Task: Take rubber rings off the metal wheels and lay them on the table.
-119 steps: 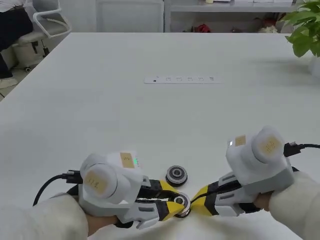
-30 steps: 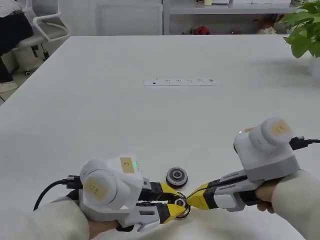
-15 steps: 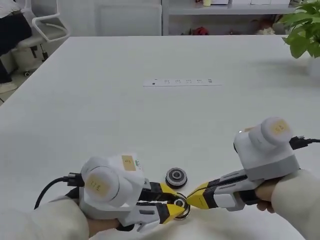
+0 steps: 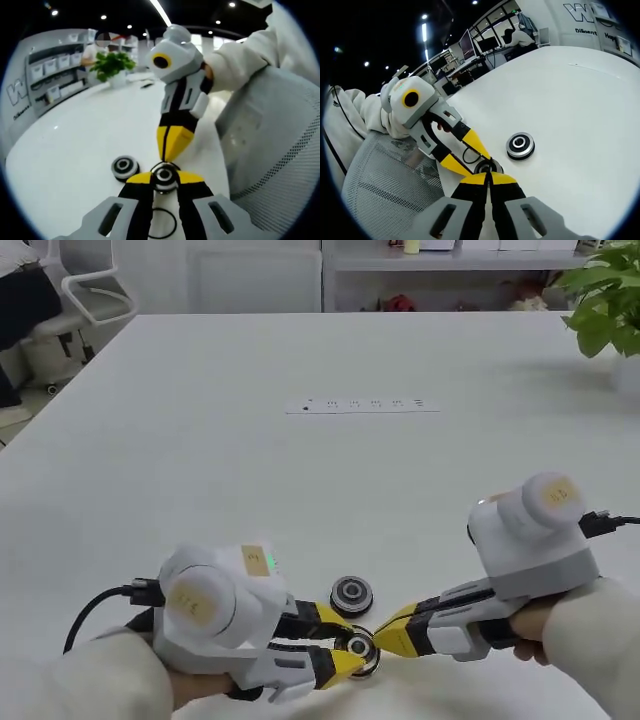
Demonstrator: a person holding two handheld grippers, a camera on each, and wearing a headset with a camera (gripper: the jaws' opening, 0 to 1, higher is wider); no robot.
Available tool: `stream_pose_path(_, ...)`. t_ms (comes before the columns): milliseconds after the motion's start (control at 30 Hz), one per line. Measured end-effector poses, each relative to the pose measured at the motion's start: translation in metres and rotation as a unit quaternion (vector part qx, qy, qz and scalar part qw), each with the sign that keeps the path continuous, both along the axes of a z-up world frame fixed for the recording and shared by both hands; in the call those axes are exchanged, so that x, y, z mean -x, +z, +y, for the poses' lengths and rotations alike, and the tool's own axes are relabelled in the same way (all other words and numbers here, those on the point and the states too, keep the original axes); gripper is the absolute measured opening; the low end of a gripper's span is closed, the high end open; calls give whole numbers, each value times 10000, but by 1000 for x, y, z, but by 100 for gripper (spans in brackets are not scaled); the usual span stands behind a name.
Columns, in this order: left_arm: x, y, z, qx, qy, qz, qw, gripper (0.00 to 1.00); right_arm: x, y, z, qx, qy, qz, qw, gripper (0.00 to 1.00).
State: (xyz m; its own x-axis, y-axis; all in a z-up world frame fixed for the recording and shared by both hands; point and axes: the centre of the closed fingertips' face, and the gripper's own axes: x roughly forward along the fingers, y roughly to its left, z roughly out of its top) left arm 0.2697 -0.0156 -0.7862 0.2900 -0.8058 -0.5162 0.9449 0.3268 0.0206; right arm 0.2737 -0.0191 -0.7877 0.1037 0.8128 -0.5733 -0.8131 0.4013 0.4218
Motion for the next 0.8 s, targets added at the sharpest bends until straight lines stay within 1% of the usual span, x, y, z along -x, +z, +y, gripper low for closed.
stream_pose_path(67, -3, 4, 2, 43, 84, -29, 10000, 22, 0, 0, 0, 1, -10, 0, 10000, 0)
stream_pose_path(100, -5, 5, 3, 61, 118, -27, 9999, 26, 0, 1, 0, -1, -12, 3, 10000, 0)
stream_pose_path(200, -8, 11, 6, 164, 210, 32, 9996, 31, -1, 2, -1, -12, -43, -4, 10000, 0)
stream_pose_path(233, -8, 12, 7, 177, 222, 35, 9996, 31, -1, 2, -1, -21, -51, 3, 10000, 0)
stream_pose_path(333, -10, 17, 11, 200, 243, -30, 9995, 31, -1, 3, -1, -36, -60, 5, 10000, 0)
stream_pose_path(500, -10, 24, 16, 217, 224, -104, 9995, 37, -2, 5, 0, -63, -69, -11, 10000, 0)
stream_pose_path(633, -7, 25, 18, 192, 195, -85, 9996, 38, -1, 9, 2, -108, -68, -39, 9999, 0)
stream_pose_path(800, -6, 30, 20, 236, 180, -69, 9995, 40, -1, 15, 5, -205, -62, -88, 9997, 0)
